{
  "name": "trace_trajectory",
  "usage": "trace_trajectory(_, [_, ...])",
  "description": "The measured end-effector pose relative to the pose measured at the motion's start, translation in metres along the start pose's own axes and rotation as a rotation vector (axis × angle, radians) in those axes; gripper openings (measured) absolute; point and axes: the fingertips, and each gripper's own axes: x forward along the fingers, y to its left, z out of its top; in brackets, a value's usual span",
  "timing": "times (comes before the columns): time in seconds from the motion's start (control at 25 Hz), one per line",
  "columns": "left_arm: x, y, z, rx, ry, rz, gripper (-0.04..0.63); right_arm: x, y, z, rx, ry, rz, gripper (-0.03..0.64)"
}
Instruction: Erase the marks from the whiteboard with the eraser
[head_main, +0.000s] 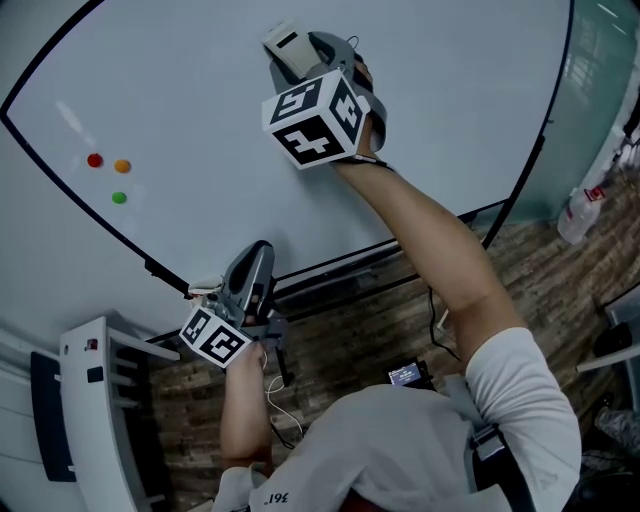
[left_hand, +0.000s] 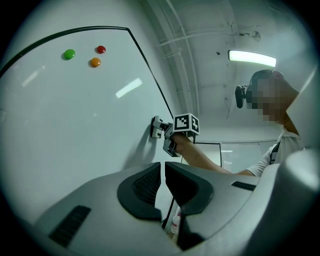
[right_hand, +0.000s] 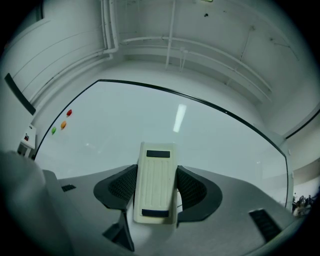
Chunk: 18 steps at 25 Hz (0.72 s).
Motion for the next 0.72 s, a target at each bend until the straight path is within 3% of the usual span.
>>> trace_trajectory(0.72, [0.012,0.003,-0.013,-0.024,0.045,-0.033,0.032,-0.009,-0.061,-0.049,-0.023,0.070,-0.067,0.259])
